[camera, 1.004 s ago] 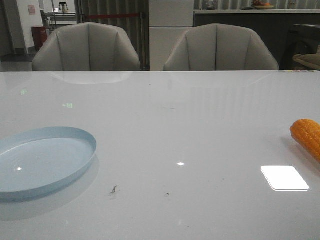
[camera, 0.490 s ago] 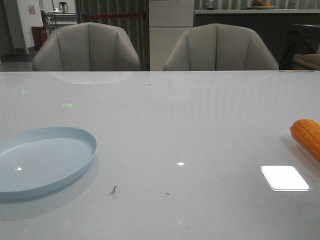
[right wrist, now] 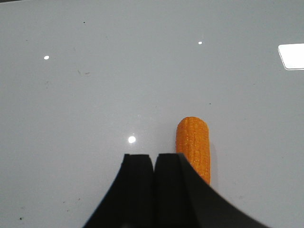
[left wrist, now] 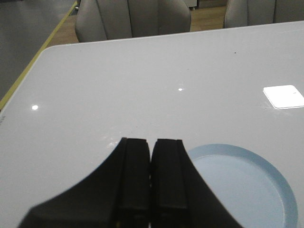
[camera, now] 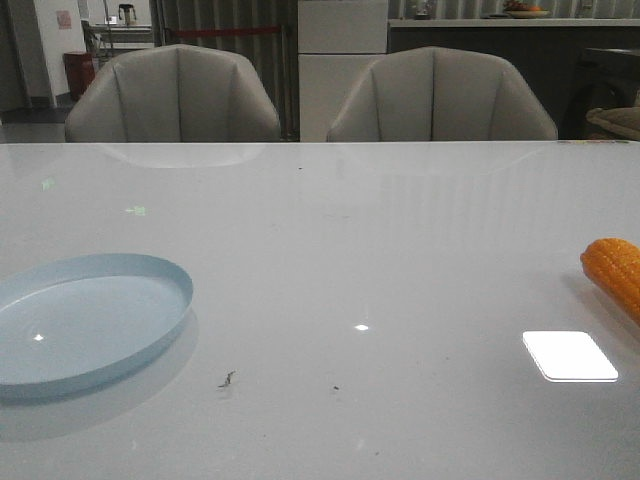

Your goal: Place corn on plate with both arms

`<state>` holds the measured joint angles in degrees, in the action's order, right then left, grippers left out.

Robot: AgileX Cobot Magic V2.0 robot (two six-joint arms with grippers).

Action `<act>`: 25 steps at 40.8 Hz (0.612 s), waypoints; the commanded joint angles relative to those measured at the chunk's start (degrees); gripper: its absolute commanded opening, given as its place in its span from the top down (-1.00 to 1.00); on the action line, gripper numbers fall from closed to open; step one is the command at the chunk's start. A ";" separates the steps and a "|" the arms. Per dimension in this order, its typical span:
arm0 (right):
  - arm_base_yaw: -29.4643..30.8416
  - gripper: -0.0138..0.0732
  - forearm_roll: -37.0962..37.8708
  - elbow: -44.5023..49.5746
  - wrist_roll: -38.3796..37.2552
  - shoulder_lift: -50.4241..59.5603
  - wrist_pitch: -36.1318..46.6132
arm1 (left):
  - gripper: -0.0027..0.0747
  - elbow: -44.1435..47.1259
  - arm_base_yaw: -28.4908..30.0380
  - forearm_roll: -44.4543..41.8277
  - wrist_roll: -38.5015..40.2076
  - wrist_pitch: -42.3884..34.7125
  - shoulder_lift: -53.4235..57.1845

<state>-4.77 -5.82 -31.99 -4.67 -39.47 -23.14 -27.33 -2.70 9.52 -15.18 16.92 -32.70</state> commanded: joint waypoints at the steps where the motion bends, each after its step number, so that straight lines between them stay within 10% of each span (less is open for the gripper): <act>1: 0.29 0.36 0.43 -1.90 0.26 -0.23 3.26 | 0.68 -1.94 -0.02 2.74 0.34 -3.18 -0.34; 12: 0.29 -0.50 0.43 -1.90 0.26 -0.23 1.30 | 0.45 -1.94 -0.02 3.41 0.34 2.65 -0.44; 25: 0.29 -0.53 0.43 -1.90 0.26 -0.23 0.41 | -0.45 -1.94 -0.02 3.31 0.34 3.77 -1.42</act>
<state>-4.77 -5.82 -31.99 -4.67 -39.47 -26.94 -27.33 -2.70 11.87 -15.18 25.05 -33.69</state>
